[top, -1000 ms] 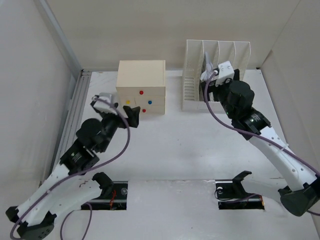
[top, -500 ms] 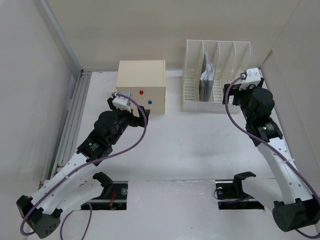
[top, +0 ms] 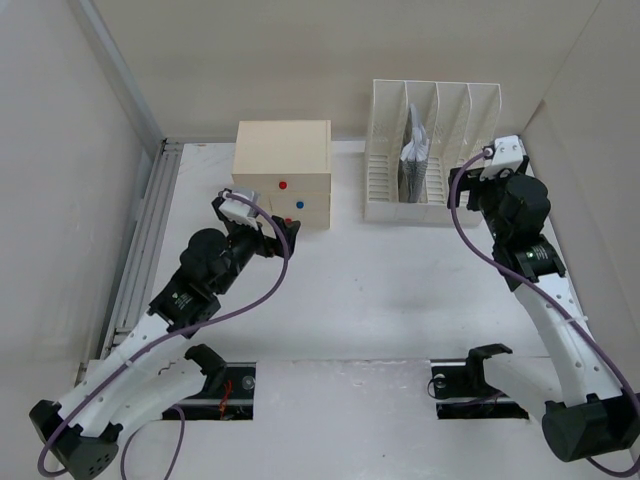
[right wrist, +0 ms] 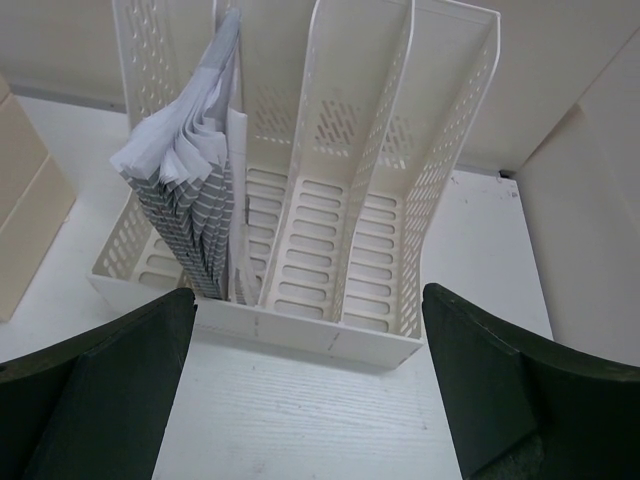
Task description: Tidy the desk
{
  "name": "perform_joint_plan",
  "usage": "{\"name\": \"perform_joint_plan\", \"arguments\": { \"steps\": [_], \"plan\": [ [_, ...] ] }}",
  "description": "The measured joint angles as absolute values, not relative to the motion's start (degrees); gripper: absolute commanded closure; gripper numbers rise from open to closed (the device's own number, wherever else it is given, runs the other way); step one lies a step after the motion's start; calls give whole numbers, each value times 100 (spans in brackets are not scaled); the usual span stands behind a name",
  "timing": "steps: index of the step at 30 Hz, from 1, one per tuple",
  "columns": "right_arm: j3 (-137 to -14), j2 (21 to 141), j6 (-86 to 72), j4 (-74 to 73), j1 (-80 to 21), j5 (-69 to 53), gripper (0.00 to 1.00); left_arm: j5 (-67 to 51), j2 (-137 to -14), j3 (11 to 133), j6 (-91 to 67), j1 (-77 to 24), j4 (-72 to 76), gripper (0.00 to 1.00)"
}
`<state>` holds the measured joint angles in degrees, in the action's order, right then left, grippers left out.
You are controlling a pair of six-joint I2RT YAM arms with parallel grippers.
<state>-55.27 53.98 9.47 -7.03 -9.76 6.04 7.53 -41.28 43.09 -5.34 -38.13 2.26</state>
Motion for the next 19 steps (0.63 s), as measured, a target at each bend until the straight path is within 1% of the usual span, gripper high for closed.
{"name": "perform_joint_plan", "arguments": {
  "steps": [19],
  "plan": [
    [-5439,5391,1028,-587,-934,666,0,661,-4058,4309,-534,-3813,231,0]
  ]
}}
